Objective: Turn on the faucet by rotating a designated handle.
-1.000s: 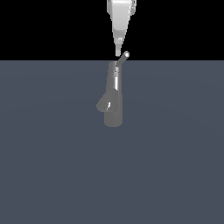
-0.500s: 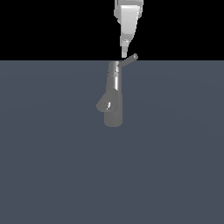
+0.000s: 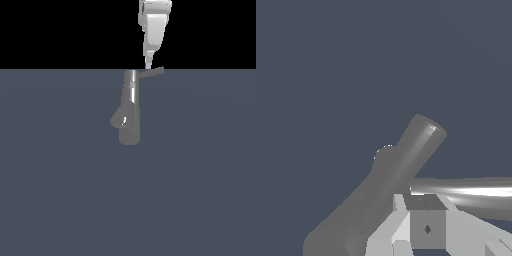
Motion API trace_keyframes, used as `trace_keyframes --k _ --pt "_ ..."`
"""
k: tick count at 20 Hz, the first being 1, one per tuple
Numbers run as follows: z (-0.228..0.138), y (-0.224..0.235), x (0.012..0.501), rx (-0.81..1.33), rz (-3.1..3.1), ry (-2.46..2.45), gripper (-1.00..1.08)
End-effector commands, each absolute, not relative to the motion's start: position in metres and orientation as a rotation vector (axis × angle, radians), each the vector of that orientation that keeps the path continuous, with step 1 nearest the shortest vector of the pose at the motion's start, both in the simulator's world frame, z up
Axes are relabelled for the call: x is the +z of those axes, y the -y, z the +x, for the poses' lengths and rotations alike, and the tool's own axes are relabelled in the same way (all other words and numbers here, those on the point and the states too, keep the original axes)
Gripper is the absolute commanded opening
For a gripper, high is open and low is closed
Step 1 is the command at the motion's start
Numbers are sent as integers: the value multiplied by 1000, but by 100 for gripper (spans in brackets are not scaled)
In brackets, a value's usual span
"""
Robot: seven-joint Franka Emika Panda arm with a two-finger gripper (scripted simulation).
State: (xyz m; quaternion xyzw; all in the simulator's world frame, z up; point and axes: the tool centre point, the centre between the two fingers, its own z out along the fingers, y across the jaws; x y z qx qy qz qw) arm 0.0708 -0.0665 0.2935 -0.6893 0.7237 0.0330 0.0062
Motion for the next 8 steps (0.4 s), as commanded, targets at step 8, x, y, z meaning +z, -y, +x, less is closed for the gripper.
trace_keyframes --k 8 --pt "77 112 274 117 -2127 -2324 -100"
